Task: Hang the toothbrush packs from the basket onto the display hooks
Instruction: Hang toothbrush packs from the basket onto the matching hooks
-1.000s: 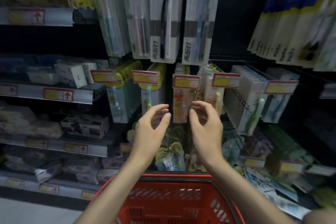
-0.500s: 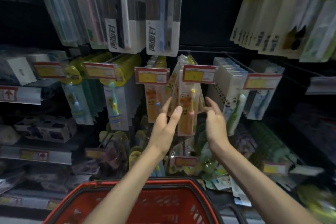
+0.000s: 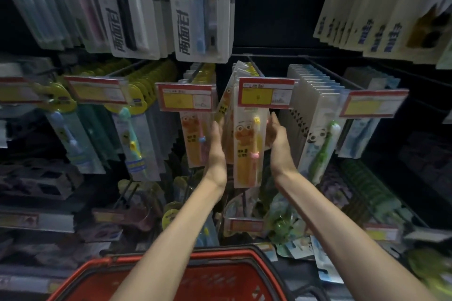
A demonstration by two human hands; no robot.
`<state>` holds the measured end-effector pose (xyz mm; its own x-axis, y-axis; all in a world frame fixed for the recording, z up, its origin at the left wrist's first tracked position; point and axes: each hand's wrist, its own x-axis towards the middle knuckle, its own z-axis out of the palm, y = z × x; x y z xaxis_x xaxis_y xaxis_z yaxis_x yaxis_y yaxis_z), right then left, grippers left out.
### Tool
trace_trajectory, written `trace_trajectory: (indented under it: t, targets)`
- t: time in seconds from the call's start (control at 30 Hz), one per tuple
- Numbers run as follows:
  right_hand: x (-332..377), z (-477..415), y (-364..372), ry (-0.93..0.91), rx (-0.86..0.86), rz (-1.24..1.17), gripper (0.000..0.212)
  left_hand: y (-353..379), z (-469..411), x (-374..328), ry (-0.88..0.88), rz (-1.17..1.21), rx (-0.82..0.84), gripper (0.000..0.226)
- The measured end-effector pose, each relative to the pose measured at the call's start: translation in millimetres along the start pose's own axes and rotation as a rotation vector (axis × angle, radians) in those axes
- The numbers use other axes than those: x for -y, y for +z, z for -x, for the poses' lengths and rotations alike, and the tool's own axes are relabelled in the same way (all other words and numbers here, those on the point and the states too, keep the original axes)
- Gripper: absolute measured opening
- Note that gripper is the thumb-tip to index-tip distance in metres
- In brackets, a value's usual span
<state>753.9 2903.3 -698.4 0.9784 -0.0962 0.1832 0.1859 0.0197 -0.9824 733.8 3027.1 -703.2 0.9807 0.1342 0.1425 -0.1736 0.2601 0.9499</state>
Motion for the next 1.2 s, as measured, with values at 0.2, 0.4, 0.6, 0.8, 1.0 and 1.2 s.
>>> trace_trajectory:
  t: [0.2, 0.4, 0.6, 0.8, 1.0, 1.2]
  targets:
    - [-1.4, 2.0, -2.5, -0.029, 0.062, 0.003, 0.050, -1.4, -8.4, 11.0, -0.088, 0.003, 0.021, 0.069]
    - [0.9, 1.7, -2.5, -0.017, 0.049, -0.040, 0.054, -7.8, -13.3, 8.2, -0.052, 0.005, -0.028, 0.076]
    - [4.8, -3.7, -0.9, -0.061, 0.039, -0.029, 0.051, -5.3, -18.9, 4.2, 0.090, -0.055, -0.034, 0.068]
    - [13.9, -11.7, 0.6, -0.082, 0.051, -0.058, 0.044, -2.7, -34.9, -4.6, 0.058, -0.031, 0.078, 0.086]
    - [19.5, -23.0, 6.0, -0.101, 0.042, -0.106, 0.042, 0.5, -45.0, 0.6, 0.000, -0.055, 0.054, 0.070]
    - [17.9, -34.8, 7.8, -0.076, 0.036, -0.133, 0.038, 3.7, -64.6, 13.1, -0.062, -0.070, -0.039, 0.097]
